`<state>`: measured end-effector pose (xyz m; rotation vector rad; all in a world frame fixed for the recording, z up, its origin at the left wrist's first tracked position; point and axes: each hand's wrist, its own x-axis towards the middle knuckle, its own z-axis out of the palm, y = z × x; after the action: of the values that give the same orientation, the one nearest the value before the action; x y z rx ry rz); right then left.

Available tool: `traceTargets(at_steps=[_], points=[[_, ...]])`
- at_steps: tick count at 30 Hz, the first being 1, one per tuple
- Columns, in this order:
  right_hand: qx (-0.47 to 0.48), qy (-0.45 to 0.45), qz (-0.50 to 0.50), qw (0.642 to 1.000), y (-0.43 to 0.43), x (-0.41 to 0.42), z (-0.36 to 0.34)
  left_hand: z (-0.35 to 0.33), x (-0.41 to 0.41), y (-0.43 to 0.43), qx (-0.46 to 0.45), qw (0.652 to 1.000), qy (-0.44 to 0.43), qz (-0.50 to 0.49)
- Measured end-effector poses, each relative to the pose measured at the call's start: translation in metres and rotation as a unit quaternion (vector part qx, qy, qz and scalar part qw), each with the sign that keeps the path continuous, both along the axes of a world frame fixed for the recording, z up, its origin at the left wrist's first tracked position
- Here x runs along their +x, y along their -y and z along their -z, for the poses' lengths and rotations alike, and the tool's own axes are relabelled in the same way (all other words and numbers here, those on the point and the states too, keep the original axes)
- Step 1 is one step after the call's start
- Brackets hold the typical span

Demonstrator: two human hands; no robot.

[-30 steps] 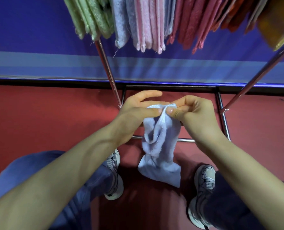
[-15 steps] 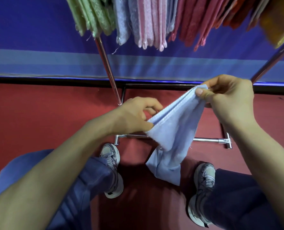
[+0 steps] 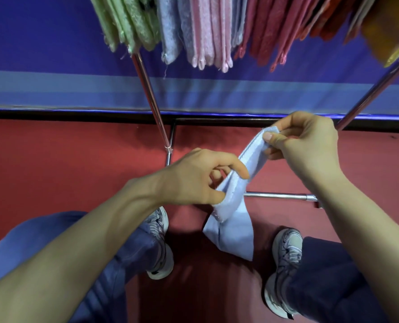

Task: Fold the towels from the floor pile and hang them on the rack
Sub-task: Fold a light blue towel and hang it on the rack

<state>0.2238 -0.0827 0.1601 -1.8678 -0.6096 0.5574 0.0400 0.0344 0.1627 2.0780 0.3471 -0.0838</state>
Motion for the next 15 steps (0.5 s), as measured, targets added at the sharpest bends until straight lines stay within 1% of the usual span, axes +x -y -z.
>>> traceTargets(at_steps=[3,6,8,10,13,15], points=[[0.017,-0.008,0.0,1.0,0.0,0.0,-0.001,0.0,0.0,-0.003,-0.008,0.999,0.004,-0.031],[0.028,0.009,-0.019,0.999,0.001,-0.002,-0.003,0.002,-0.001,-0.006,-0.012,0.995,0.021,-0.092],[0.026,0.044,-0.053,0.997,0.001,-0.008,-0.004,0.004,0.0,-0.008,0.013,0.989,0.032,-0.143],[0.02,0.094,-0.106,0.99,0.001,-0.015,-0.002,0.007,0.001,-0.011,0.011,0.983,0.035,-0.18],[0.013,0.142,-0.174,0.974,0.002,-0.029,0.003,0.011,0.002,-0.014,-0.015,0.981,0.025,-0.19],[0.0,0.167,-0.194,0.967,0.002,-0.035,0.005,0.014,0.003,-0.013,-0.021,0.983,0.011,-0.181]])
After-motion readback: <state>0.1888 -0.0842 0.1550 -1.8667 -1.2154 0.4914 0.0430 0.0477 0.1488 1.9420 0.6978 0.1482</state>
